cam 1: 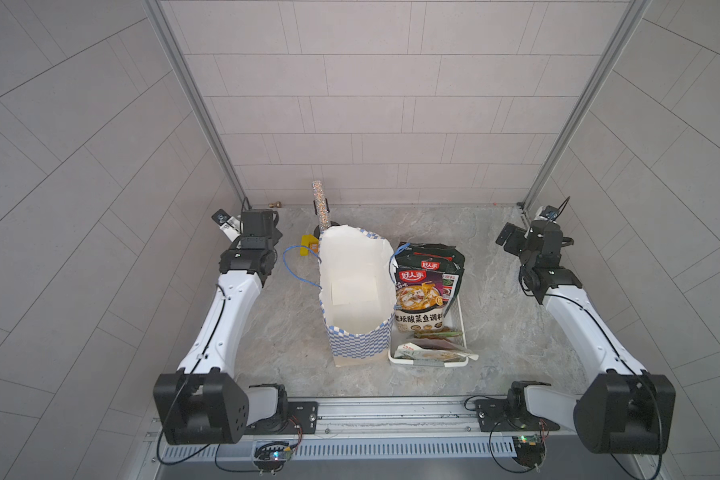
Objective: Place the condiment packets inside the bag
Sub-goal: Move the storage box to the center of the board.
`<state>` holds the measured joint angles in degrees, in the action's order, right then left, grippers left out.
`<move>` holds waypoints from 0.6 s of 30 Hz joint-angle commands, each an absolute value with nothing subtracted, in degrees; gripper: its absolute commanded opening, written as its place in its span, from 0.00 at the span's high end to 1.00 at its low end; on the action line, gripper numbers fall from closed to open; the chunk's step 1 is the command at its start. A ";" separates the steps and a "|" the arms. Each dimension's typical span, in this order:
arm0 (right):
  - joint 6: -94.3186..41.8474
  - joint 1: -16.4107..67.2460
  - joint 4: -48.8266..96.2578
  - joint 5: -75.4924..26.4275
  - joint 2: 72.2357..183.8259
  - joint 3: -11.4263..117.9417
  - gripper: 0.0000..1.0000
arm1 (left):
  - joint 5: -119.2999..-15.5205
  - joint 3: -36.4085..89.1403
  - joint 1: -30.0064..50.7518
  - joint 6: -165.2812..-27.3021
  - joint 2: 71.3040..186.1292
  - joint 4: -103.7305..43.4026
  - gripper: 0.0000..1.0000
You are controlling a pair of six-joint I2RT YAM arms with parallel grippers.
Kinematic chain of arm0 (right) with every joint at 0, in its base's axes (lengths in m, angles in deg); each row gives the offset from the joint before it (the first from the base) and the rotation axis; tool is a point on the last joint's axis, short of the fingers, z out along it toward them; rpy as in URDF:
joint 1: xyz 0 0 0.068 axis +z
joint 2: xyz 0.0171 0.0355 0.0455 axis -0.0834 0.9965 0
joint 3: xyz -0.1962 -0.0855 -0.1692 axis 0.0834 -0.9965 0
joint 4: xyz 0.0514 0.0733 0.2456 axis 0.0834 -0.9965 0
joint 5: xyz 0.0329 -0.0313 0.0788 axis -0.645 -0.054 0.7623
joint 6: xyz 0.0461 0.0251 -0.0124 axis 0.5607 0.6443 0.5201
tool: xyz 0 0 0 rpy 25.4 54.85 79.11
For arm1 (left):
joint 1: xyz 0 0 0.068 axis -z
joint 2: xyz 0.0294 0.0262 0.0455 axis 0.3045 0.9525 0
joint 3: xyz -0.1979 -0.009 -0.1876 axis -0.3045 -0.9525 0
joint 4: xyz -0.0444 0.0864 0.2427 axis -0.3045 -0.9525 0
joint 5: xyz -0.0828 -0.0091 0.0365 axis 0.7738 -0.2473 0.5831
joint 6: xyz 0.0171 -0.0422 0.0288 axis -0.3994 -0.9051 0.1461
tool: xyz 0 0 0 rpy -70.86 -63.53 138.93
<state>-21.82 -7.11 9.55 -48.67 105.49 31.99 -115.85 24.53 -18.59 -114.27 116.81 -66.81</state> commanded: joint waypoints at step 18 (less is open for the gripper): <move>-19.82 -4.78 -17.67 -29.38 88.02 30.02 0.00 | -65.70 42.43 -17.11 -98.71 98.66 -105.76 0.00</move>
<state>-19.79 -5.01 -16.17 -30.88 88.53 30.39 -68.96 43.02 -17.30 -102.19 99.77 -100.01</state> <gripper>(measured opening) 0.995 0.999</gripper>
